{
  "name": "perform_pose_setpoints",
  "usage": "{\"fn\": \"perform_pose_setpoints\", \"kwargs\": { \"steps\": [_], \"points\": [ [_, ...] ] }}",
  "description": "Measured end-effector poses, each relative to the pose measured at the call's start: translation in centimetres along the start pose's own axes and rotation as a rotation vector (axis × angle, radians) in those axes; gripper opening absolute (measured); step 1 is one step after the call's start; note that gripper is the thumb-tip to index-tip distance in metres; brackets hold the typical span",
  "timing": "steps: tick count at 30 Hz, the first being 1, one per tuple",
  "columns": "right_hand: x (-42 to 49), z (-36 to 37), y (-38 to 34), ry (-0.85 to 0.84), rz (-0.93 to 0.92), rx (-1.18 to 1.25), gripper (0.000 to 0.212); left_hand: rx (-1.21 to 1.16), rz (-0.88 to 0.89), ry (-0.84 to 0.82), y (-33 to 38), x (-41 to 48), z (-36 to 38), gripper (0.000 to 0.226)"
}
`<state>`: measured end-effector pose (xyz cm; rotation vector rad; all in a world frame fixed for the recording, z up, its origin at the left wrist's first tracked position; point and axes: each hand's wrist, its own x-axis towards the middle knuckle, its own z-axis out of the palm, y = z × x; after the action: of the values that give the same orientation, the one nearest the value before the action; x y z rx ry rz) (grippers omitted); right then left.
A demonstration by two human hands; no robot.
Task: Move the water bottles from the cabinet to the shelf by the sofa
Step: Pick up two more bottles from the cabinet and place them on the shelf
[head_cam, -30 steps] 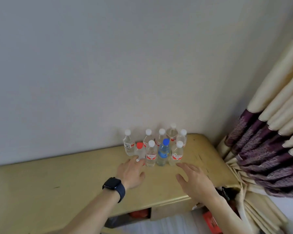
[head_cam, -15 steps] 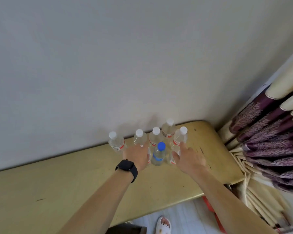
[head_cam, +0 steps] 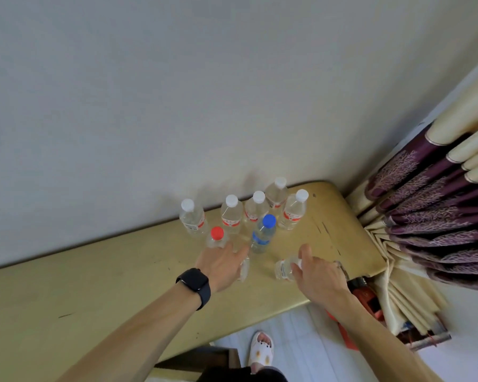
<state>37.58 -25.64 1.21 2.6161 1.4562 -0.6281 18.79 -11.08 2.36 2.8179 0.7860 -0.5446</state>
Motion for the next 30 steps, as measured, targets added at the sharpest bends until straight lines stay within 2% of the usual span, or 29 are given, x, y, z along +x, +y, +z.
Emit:
{"fn": "perform_pose_setpoints", "kwargs": {
  "steps": [3,6,13,18,23,26,30],
  "points": [
    [-1.6,0.1,-1.2,-0.026,-0.089,0.019,0.024,0.009,0.063,-0.065,-0.7,-1.7,0.9,0.037],
    [-2.6,0.6,-2.2,-0.041,-0.115,-0.036,0.027,0.035,0.121,-0.05,-1.6,-3.5,1.8,0.032],
    [-2.0,2.2,-3.2,-0.053,0.045,-0.077,0.059,0.003,0.153,0.126,-3.0,-5.0,4.0,0.028],
    [-2.5,2.8,-4.4,0.048,0.141,-0.024,0.048,-0.001,0.07,0.133,-2.7,-4.7,5.4,0.035],
    [-5.3,4.7,-5.8,0.124,0.156,0.053,0.04,0.001,0.019,0.131,-2.2,-5.0,6.8,0.049],
    [-7.1,6.2,-7.0,0.129,0.182,0.055,0.037,0.031,0.04,0.182,-2.3,-4.9,6.7,0.051],
    [-9.8,7.7,-7.5,0.149,0.23,0.121,0.032,0.048,0.112,0.148,-2.2,-4.8,6.3,0.049]
  ]
}}
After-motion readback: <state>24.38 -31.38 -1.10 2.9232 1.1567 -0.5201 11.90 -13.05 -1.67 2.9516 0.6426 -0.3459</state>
